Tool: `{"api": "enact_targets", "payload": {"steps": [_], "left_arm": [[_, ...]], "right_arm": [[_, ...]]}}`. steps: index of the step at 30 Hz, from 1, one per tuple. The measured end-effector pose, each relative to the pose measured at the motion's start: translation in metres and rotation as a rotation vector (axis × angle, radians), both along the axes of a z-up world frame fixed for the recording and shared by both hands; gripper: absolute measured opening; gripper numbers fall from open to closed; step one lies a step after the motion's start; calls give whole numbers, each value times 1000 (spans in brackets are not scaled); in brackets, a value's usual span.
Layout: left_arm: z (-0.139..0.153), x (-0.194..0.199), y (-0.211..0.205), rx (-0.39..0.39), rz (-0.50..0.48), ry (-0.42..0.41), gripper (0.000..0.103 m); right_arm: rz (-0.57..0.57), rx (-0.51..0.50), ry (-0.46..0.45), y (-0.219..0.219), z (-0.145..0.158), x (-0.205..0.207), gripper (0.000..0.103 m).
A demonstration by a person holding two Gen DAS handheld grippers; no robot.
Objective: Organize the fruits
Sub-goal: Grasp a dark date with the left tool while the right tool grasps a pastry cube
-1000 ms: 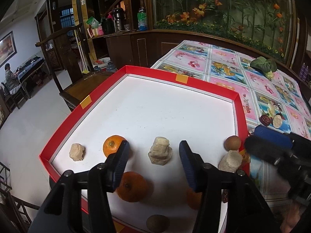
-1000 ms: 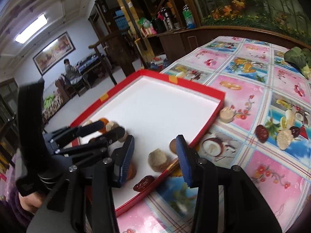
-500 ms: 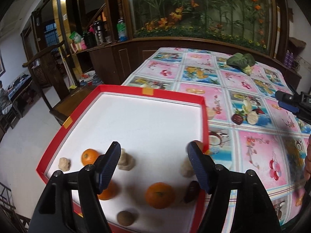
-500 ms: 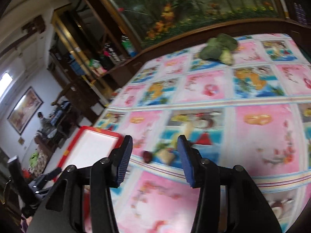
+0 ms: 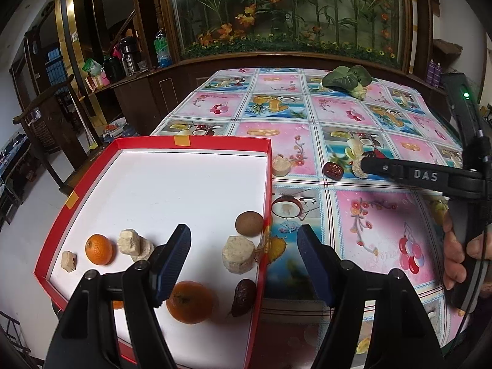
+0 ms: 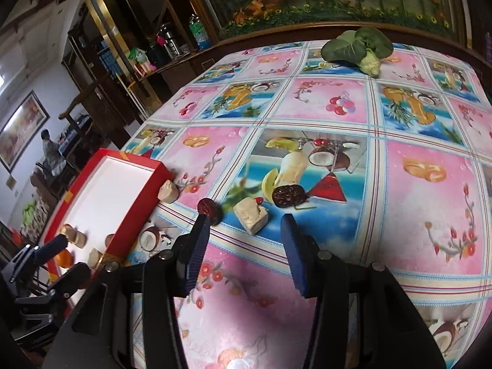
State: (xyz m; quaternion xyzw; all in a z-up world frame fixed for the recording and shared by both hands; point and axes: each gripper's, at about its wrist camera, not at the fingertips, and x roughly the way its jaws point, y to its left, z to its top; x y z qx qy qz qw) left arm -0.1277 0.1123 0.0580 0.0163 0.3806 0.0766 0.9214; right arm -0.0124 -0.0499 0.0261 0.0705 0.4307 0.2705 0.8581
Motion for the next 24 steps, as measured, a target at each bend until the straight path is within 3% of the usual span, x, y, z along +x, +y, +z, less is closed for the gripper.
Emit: {"api": "enact_targets", "payload": {"steps": [9, 10, 11, 15, 18, 24], "left_arm": [[3, 16, -26, 3, -69, 16, 72], [4, 19, -29, 4, -74, 17, 72], [5, 22, -32, 4, -78, 19, 72], [4, 41, -42, -10, -91, 43, 72], [0, 58, -50, -23, -98, 68, 71], [-15, 91, -62, -66, -119, 89, 71]], "right_arm": [[8, -87, -15, 25, -11, 10, 49], [10, -84, -15, 26, -12, 10, 42], [6, -80, -10, 24, -12, 12, 29], [-16, -49, 10, 15, -10, 14, 29], [-46, 75, 44, -8, 2, 17, 29], [-167, 257, 30, -56, 26, 16, 29]]}}
